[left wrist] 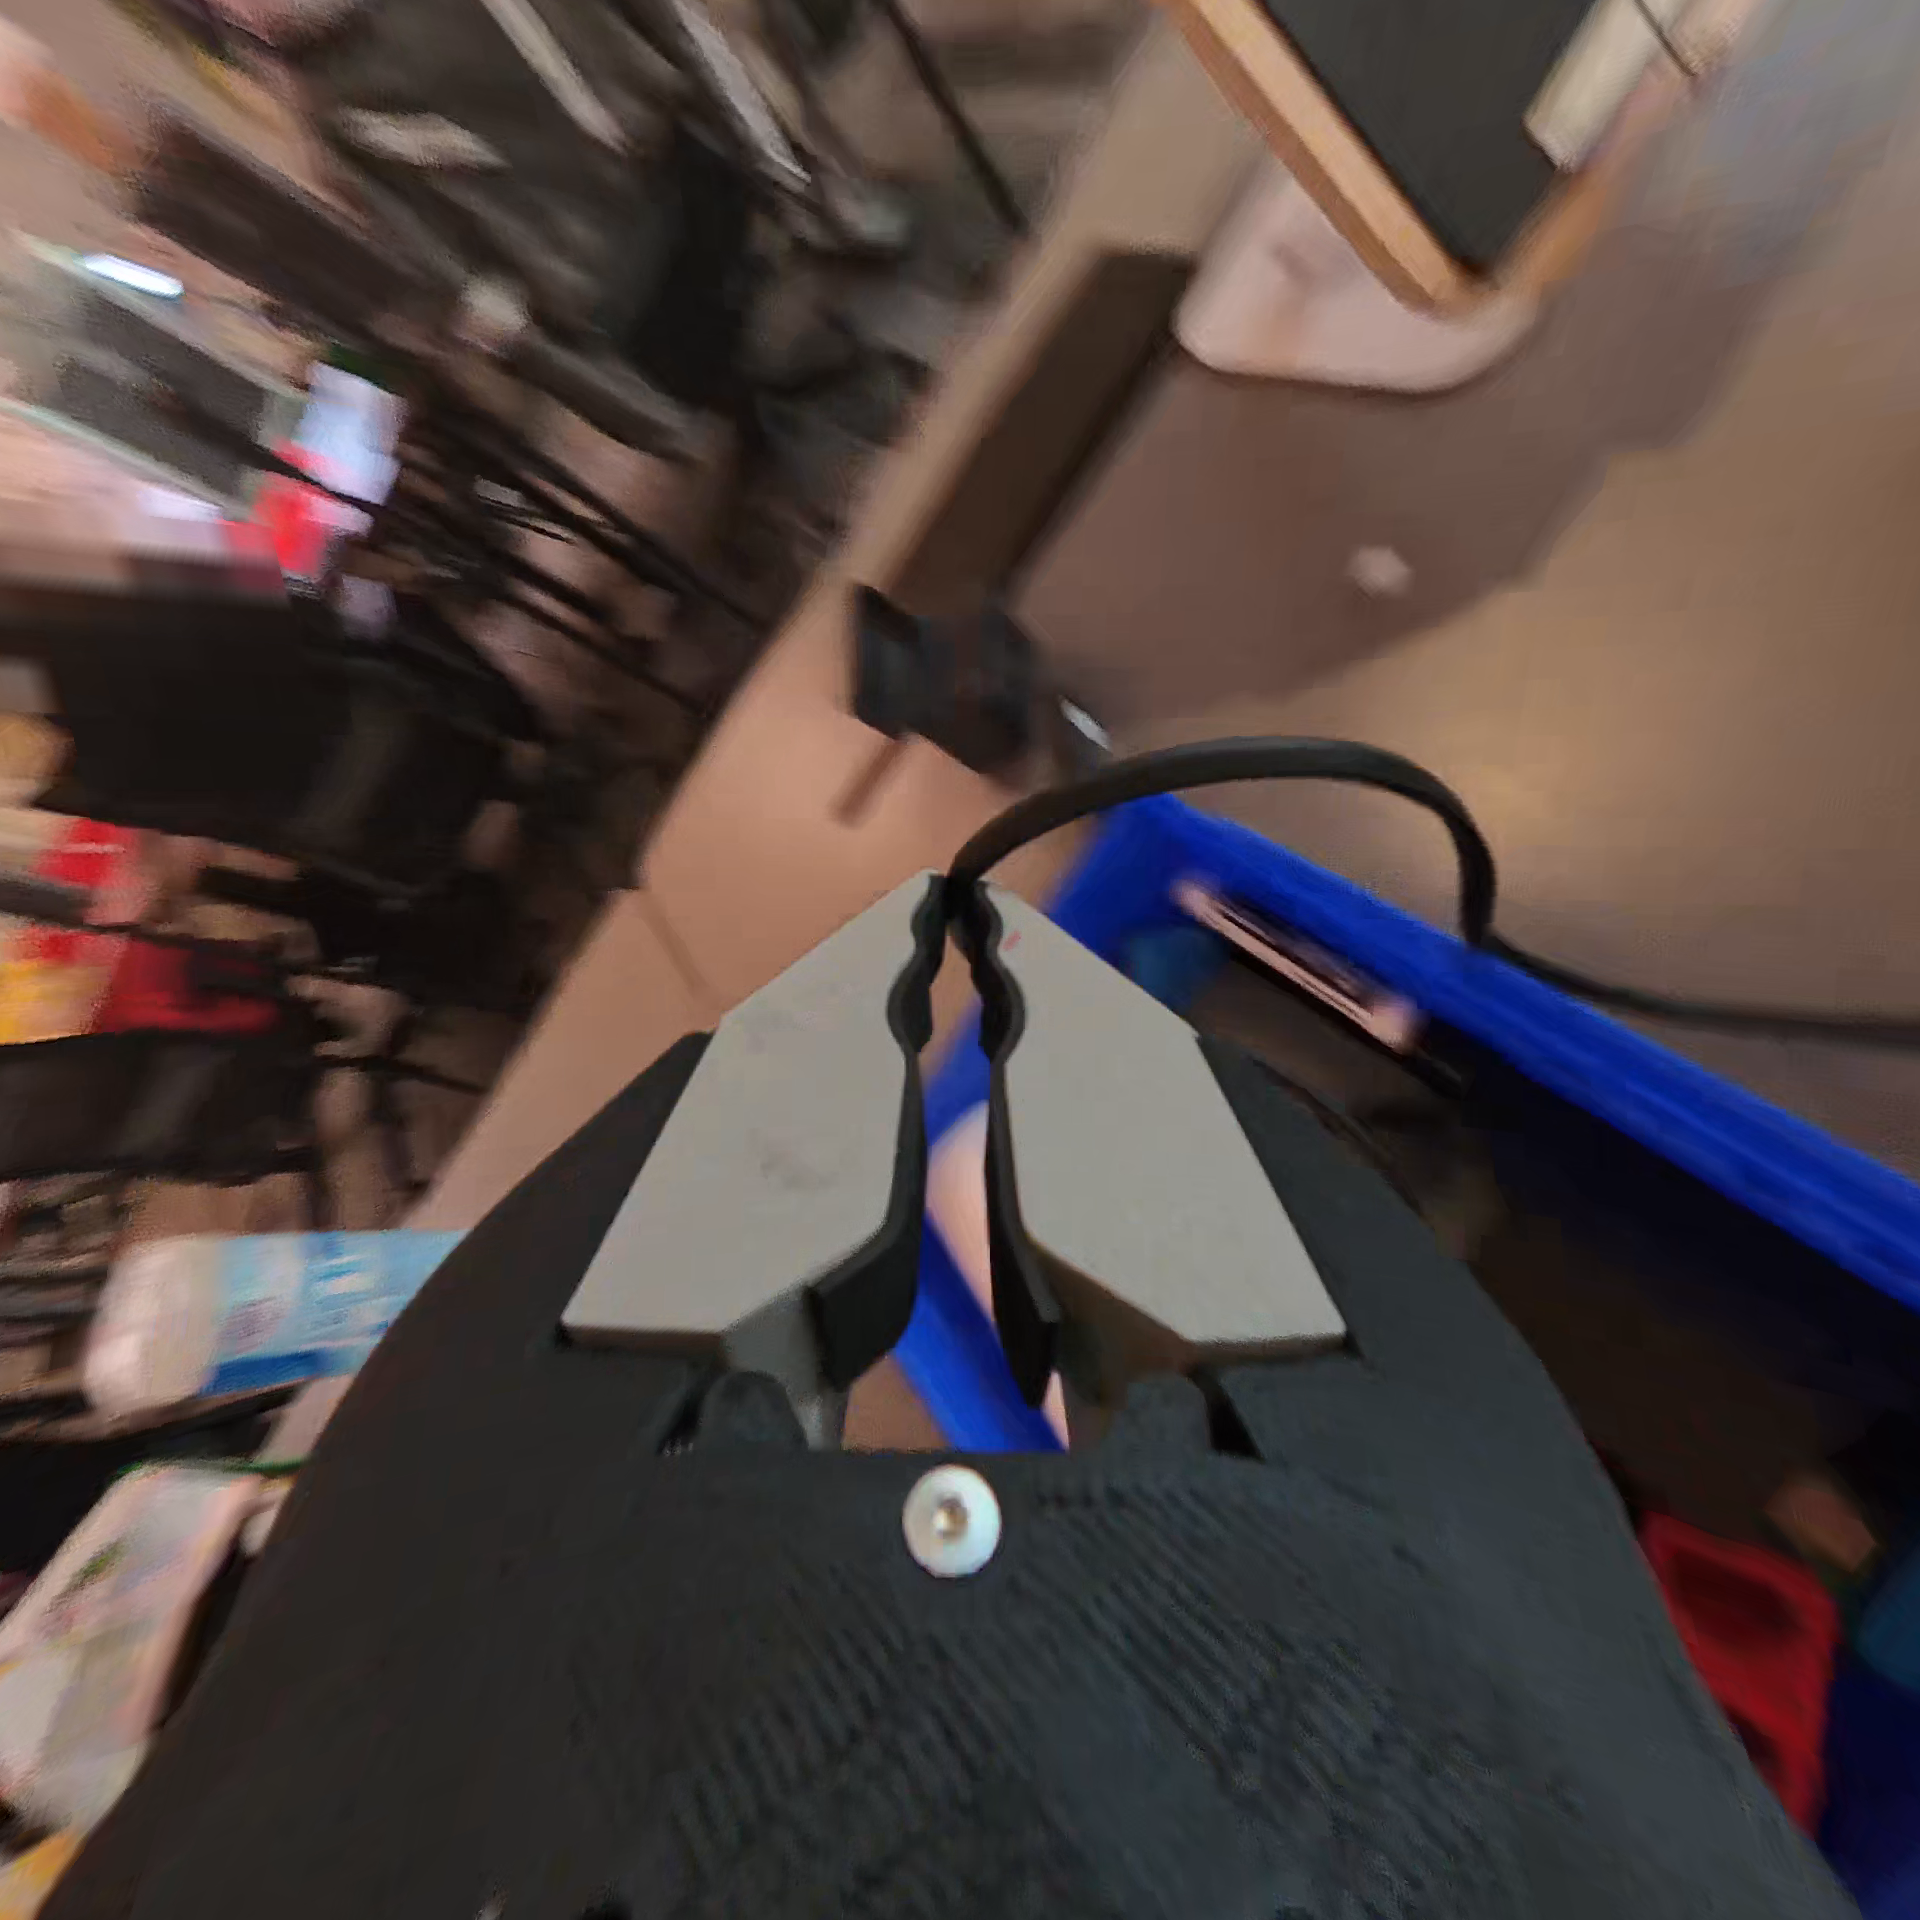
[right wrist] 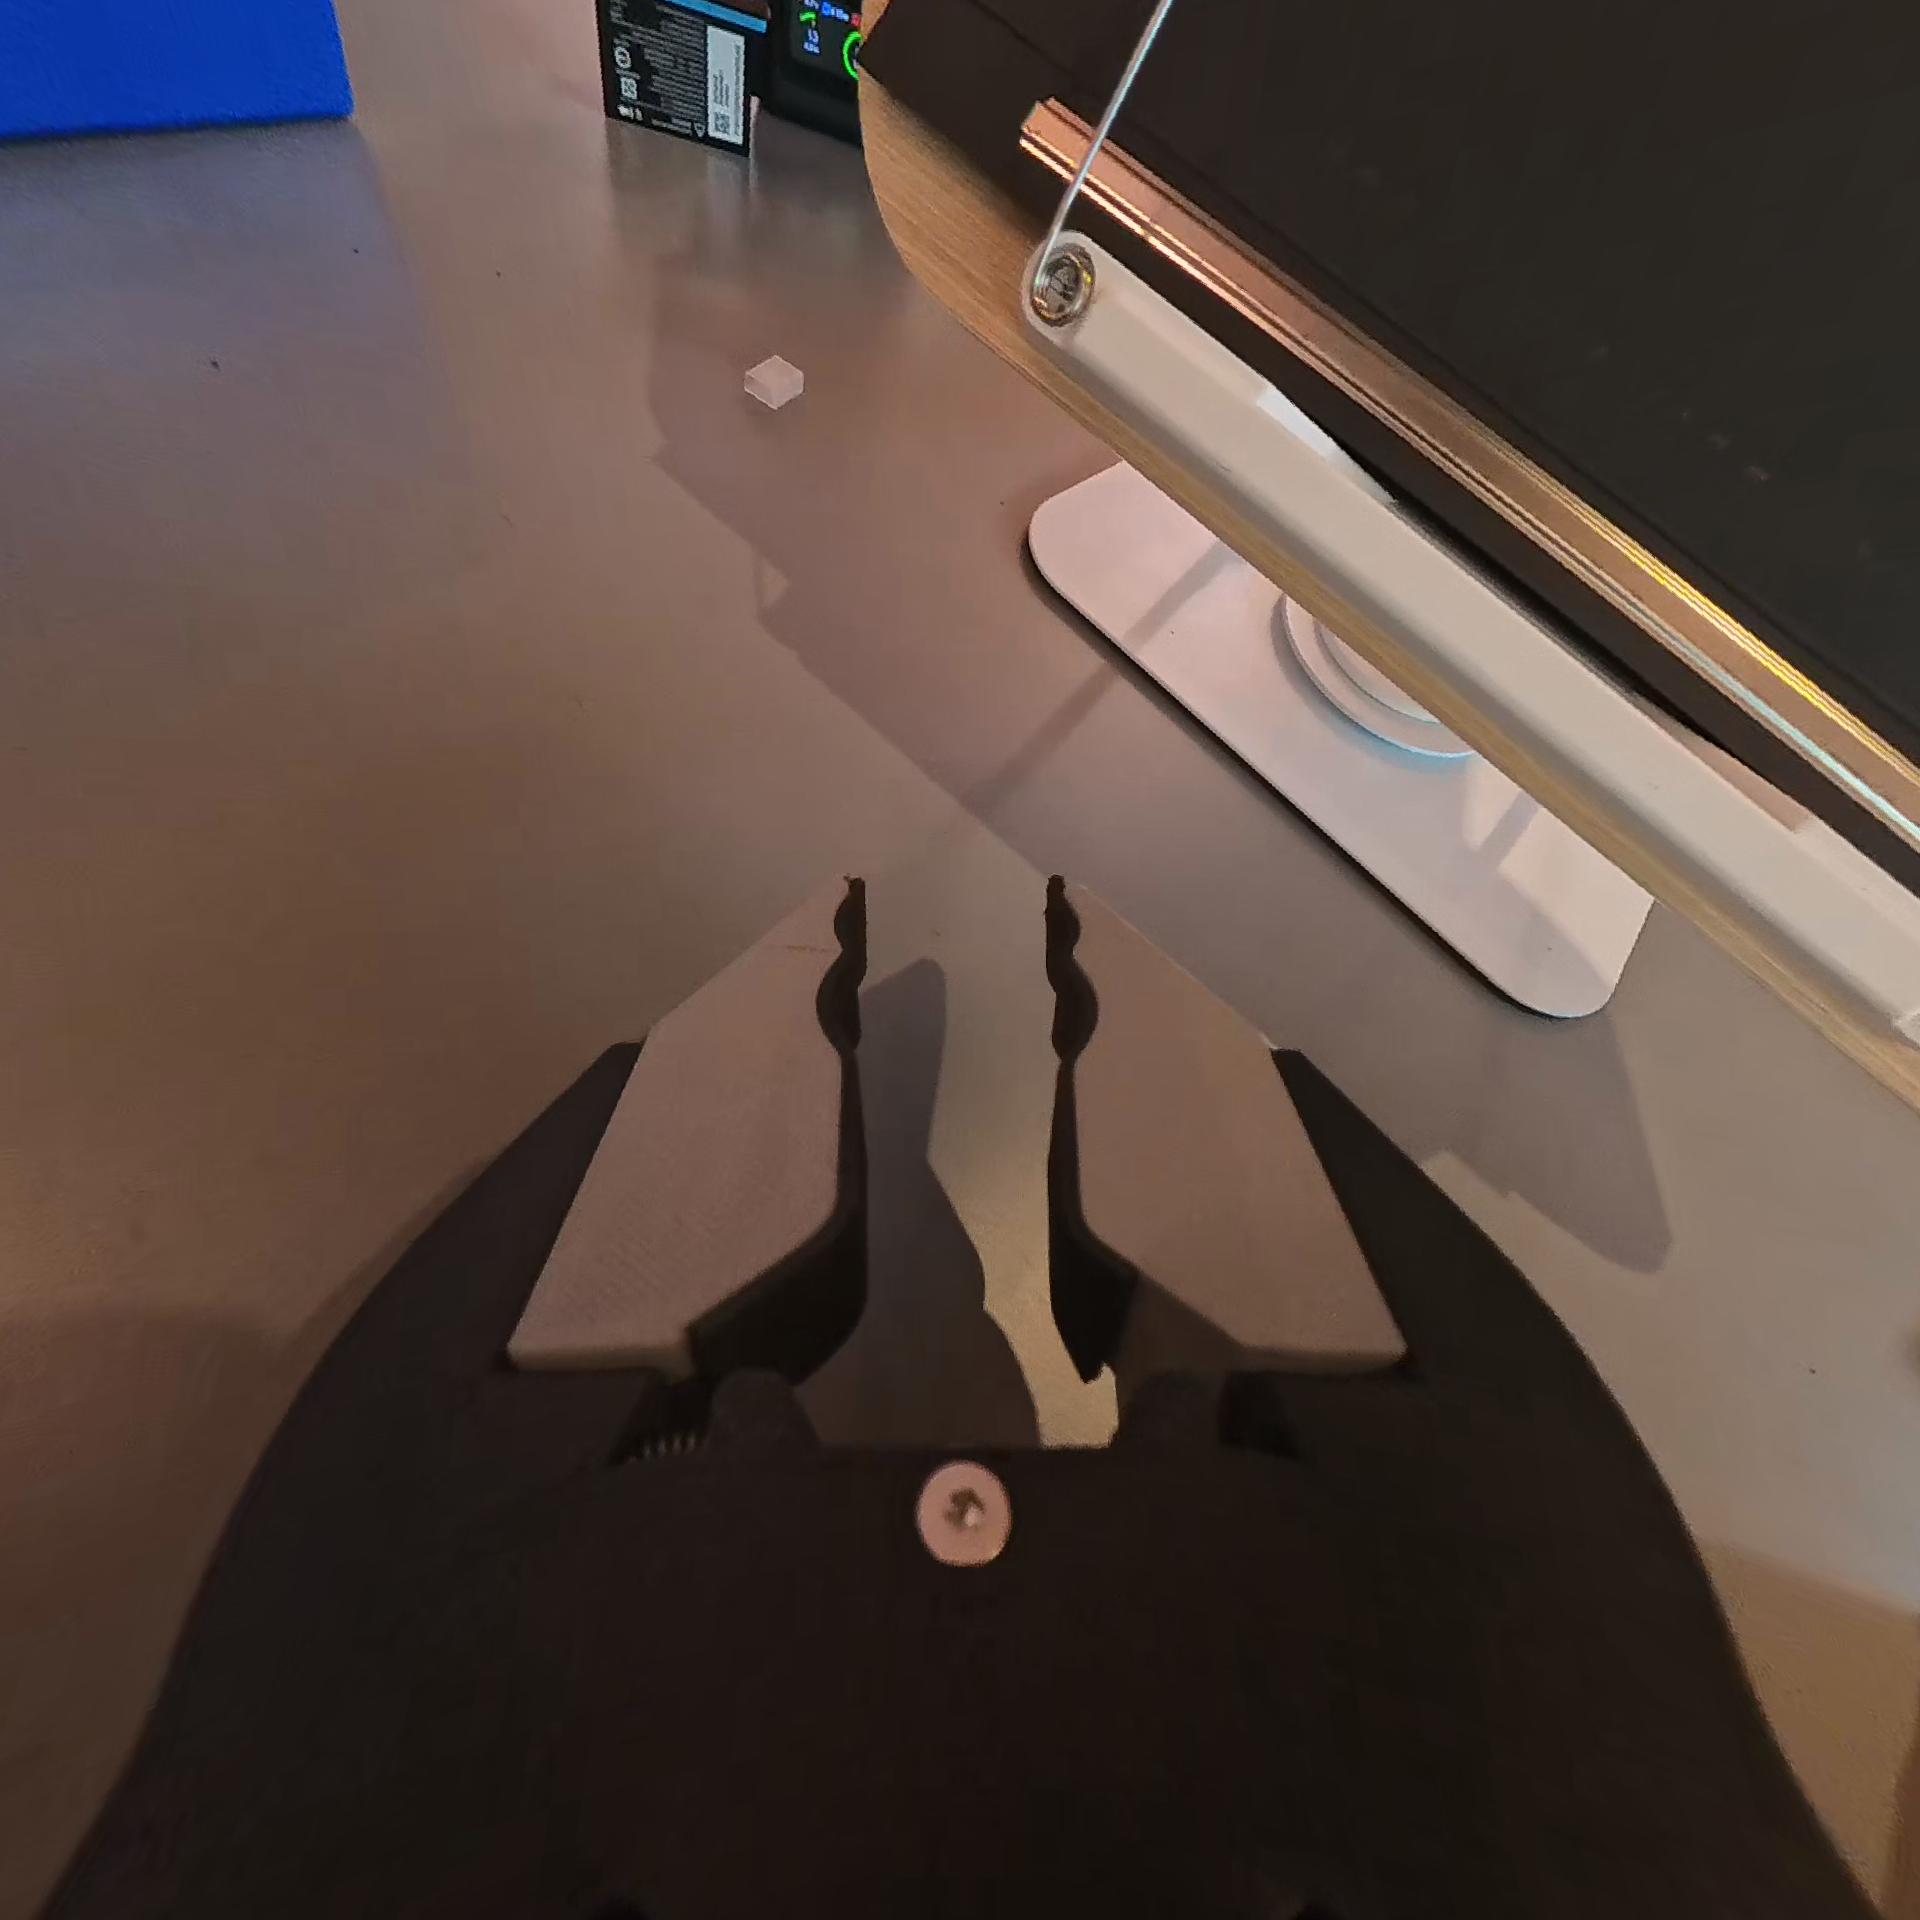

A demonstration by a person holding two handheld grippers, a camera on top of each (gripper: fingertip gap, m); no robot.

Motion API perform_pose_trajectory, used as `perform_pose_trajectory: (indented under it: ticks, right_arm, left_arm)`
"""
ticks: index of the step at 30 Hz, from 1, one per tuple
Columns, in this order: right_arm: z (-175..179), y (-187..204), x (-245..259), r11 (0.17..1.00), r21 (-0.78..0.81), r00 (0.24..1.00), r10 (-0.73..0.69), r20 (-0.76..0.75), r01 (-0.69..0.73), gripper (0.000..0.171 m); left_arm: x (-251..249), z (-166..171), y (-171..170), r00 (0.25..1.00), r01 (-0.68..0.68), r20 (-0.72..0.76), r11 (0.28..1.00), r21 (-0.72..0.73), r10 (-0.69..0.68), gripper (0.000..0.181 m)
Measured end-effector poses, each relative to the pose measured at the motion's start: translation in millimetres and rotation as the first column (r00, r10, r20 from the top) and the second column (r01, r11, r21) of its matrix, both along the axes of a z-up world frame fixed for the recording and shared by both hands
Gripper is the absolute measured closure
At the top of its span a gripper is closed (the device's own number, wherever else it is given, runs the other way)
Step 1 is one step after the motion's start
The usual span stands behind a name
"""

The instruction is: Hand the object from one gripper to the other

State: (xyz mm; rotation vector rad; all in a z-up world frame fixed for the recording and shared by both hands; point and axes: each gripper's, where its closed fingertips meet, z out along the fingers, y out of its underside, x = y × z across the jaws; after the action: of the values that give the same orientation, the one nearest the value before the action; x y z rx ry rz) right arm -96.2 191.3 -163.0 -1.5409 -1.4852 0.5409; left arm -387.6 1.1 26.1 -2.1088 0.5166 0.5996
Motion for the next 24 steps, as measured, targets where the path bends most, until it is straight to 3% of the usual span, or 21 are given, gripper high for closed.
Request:
perform_pose_trajectory:
  ticks: [1,4,8,15,18,24]
  right_arm:
    - [0.5,-0.7,-0.6,1.000,-0.001,1.000,0.002,-0.003,-0.002,0.140]
    - [3.2,-3.6,-1.4,1.000,-0.006,1.000,0.013,-0.022,-0.013,0.140]
    - [8.5,-8.6,-1.8,0.999,-0.029,0.997,0.034,-0.062,-0.036,0.138]
    - [22.5,-25.6,-5.7,0.989,-0.070,0.979,0.118,-0.163,-0.131,0.133]
    - [35.4,-37.0,-6.1,0.972,-0.108,0.957,0.181,-0.228,-0.210,0.129]
    - [86.6,-50.3,15.0,0.916,-0.138,0.853,0.284,-0.438,-0.376,0.130]
  left_arm:
    - [-3.1,31.6,2.0,0.998,-0.044,-0.048,0.994,0.095,0.049,0.180]
    - [15.8,109.9,4.8,0.989,-0.066,-0.112,0.958,0.278,0.101,0.179]
    - [56.9,181.5,9.7,0.979,-0.048,-0.165,0.920,0.390,0.121,0.179]
    - [124.3,271.0,19.2,0.958,0.016,-0.259,0.873,0.488,0.127,0.180]
    - [161.1,268.2,29.9,0.970,0.062,-0.237,0.900,0.431,0.047,0.179]
    - [223.5,194.2,57.8,0.953,0.192,-0.282,0.938,0.290,-0.108,0.179]
